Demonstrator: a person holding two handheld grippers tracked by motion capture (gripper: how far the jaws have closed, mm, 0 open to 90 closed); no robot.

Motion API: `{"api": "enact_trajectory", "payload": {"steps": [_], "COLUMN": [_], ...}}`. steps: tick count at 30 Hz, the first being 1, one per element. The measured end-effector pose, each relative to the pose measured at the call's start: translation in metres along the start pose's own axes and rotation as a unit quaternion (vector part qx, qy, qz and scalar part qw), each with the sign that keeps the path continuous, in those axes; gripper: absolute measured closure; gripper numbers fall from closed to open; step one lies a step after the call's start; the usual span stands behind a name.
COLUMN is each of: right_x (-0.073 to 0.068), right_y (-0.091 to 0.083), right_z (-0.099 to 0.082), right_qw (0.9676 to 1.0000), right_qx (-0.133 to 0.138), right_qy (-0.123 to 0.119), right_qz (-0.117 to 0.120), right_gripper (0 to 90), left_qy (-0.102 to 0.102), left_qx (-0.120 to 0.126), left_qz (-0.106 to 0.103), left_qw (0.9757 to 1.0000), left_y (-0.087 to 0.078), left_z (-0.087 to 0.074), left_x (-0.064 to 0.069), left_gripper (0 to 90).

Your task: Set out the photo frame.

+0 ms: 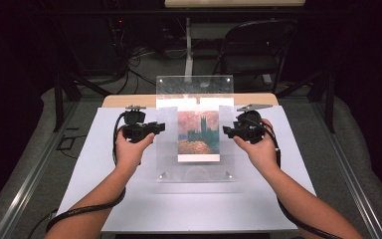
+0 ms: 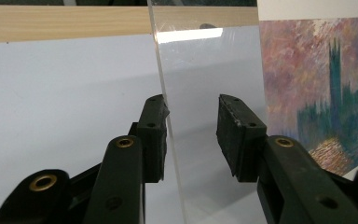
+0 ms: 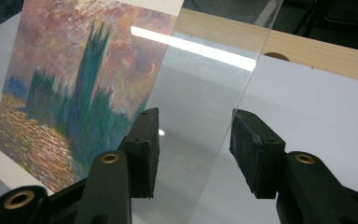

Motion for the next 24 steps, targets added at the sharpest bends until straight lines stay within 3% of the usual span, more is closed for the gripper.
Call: {"api": "enact_trajectory", "payload": {"steps": [4, 8, 11, 24], "right_x": [-0.005, -0.008, -0.012, -0.015], "right_y": [-0.006, -0.014, -0.017, -0.033], "right_z": [-0.003, -0.008, -0.011, -0.017], "right_qw": [0.9999, 0.9992, 0.9987, 0.9984], "right_qx": [0.01, 0.032, 0.041, 0.05], "right_qy": [-0.006, 0.011, 0.009, 0.015], "right_qz": [-0.008, -0.021, -0.03, -0.021], "right_gripper": [53.5, 57.0, 57.0, 64.5], "left_qy": [0.014, 0.022, 0.026, 0.029], "left_qx": [0.004, 0.011, 0.016, 0.046], "left_qz": [0.004, 0.006, 0.007, 0.016], "left_qw": [0.9999, 0.9997, 0.9995, 0.9984], "left_y": [-0.006, -0.012, -0.016, -0.029], "left_z": [-0.003, -0.005, -0.008, -0.019], "left_x": [0.004, 0.008, 0.01, 0.02], "left_gripper": [63.7, 64.7, 65.0, 67.5]}}
Point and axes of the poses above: each handheld gripper's, and its own axes: y roughly forward along the jaws, z roughly out of its top, x roughly to its right, the point moved 4 cm from there along y, roughly forward along the jaws, and after that the axes turned 10 degrees about y, right-handed, at the moved point
